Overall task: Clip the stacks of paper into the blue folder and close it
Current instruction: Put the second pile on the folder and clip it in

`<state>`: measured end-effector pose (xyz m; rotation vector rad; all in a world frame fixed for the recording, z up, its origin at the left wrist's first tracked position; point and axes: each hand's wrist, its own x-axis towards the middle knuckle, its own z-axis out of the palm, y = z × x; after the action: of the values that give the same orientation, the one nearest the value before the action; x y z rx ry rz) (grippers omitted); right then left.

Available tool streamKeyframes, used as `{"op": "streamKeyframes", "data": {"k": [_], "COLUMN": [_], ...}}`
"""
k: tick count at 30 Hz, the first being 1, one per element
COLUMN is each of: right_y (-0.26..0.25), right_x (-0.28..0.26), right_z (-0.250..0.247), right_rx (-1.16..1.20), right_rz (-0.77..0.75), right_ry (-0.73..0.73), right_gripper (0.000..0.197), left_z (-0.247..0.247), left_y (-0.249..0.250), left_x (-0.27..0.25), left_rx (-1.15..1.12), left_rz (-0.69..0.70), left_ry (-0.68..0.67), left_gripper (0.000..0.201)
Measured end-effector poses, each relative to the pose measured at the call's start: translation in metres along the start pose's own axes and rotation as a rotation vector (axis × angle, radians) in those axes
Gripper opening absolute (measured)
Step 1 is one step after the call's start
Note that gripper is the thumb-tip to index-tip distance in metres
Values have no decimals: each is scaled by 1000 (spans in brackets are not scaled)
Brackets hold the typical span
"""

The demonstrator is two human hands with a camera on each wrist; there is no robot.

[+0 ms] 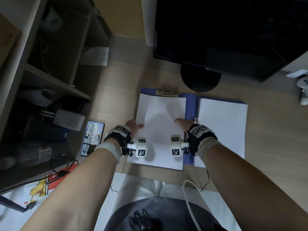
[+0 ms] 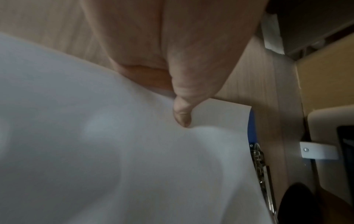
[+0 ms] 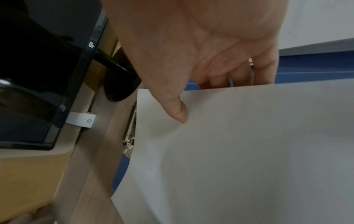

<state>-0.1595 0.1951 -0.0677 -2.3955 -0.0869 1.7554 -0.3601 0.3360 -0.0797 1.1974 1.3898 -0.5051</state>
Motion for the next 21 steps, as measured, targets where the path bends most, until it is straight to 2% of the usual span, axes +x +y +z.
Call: {"op": "streamKeyframes", "data": {"k": [3, 5, 10, 12, 14, 17, 21], "right_y": [12, 16, 11, 12, 10, 2, -4], "right_x": [4, 4, 3, 13, 16, 0, 5], "right_z": [3, 5, 4, 3, 1, -6, -14], "right_rx": [62, 127, 183, 167, 175, 179, 82], "right_rz": [-14, -19, -126, -132, -140, -162, -189], "right_ry": [58, 100, 242, 287, 303, 328, 308], "right_gripper": [56, 55, 35, 40, 37, 25, 17], "left_z": [3, 4, 4, 4, 6, 7, 11], "left_y": [5, 7, 3, 0, -8, 6, 12], "left_x": [-2, -3, -2, 4, 25, 12, 10], "left_rx": [49, 79, 105, 58, 32, 51, 51], "left_rz": [-68, -78, -54, -18, 1, 16, 22], "left_ry": [30, 35, 70, 63, 57, 65, 70], "left_gripper": [67, 65, 63, 66, 68, 67, 69]}}
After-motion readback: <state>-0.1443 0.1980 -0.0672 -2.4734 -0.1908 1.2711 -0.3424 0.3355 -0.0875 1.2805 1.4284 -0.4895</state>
